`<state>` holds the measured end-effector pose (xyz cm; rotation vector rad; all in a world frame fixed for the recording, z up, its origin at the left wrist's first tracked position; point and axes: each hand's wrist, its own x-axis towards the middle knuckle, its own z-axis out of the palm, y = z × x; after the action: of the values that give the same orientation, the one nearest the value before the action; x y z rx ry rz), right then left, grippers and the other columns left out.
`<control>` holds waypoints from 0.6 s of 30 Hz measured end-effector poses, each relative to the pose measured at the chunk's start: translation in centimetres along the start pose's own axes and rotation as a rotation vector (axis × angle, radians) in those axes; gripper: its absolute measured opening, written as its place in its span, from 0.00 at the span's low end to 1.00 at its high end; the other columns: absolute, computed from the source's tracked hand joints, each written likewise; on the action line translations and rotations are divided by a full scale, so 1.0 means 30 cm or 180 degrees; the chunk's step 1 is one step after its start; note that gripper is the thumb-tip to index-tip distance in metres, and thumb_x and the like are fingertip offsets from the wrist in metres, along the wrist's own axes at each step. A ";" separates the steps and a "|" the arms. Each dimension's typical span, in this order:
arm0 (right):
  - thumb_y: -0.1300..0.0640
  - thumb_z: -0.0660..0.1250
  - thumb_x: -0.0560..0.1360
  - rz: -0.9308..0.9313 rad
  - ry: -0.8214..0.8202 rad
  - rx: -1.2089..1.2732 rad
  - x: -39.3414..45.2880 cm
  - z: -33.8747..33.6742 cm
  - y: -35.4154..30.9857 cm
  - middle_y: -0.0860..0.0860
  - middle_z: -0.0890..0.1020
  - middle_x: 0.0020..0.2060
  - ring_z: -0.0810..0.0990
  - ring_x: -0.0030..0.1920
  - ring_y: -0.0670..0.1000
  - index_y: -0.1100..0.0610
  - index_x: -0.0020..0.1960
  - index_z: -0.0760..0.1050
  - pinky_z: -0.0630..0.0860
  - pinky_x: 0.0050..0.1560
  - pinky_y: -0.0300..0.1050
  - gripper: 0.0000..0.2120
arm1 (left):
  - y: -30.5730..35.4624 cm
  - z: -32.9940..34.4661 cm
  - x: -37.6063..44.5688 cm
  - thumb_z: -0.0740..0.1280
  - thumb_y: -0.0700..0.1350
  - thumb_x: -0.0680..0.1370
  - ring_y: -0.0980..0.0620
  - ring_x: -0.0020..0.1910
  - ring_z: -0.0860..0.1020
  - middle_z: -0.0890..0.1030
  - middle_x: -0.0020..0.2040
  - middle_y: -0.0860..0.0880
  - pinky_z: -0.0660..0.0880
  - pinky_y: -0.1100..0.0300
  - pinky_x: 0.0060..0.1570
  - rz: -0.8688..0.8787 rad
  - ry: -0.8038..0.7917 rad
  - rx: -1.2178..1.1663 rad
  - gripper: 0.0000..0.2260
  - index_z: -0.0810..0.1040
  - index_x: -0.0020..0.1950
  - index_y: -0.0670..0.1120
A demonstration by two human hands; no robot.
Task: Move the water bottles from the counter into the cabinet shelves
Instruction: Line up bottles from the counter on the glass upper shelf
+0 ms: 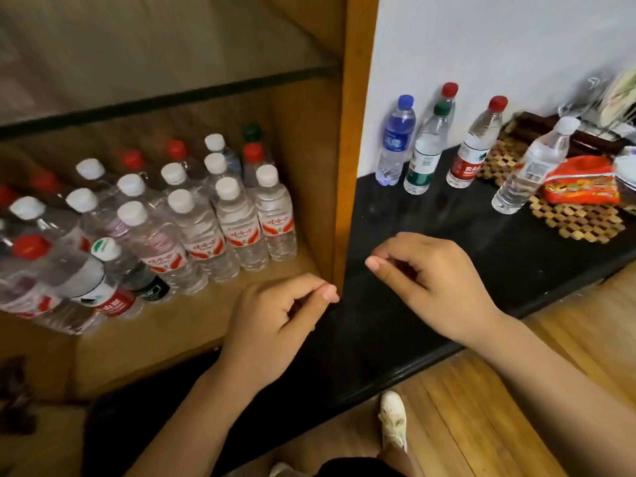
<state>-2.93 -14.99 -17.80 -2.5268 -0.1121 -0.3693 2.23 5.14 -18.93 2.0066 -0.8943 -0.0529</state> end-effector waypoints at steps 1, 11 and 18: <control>0.48 0.61 0.78 0.0133 -0.0007 -0.0009 -0.012 0.001 0.049 0.46 0.79 0.36 0.79 0.39 0.48 0.51 0.43 0.77 0.76 0.44 0.55 0.10 | -0.003 0.038 0.013 0.58 0.57 0.76 0.62 0.34 0.77 0.76 0.31 0.65 0.72 0.65 0.34 -0.0067 -0.0041 -0.0036 0.09 0.77 0.41 0.61; 0.49 0.61 0.77 0.1136 -0.0137 0.0124 -0.017 -0.042 0.568 0.46 0.81 0.39 0.78 0.41 0.45 0.51 0.47 0.78 0.77 0.43 0.48 0.09 | -0.056 0.459 0.320 0.58 0.52 0.78 0.59 0.34 0.77 0.77 0.31 0.59 0.71 0.72 0.32 -0.0805 -0.0228 -0.0489 0.09 0.77 0.42 0.59; 0.50 0.64 0.76 0.1627 -0.0117 0.0390 0.132 -0.025 0.892 0.47 0.79 0.41 0.77 0.41 0.47 0.49 0.49 0.76 0.77 0.45 0.49 0.05 | -0.238 0.681 0.606 0.58 0.46 0.80 0.55 0.50 0.75 0.75 0.50 0.54 0.75 0.61 0.44 -0.1985 0.0723 -0.1124 0.11 0.68 0.63 0.52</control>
<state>4.97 -37.62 -30.39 -2.3333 0.4743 -0.1049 12.24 -18.41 -30.91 1.8356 -0.0820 -0.3033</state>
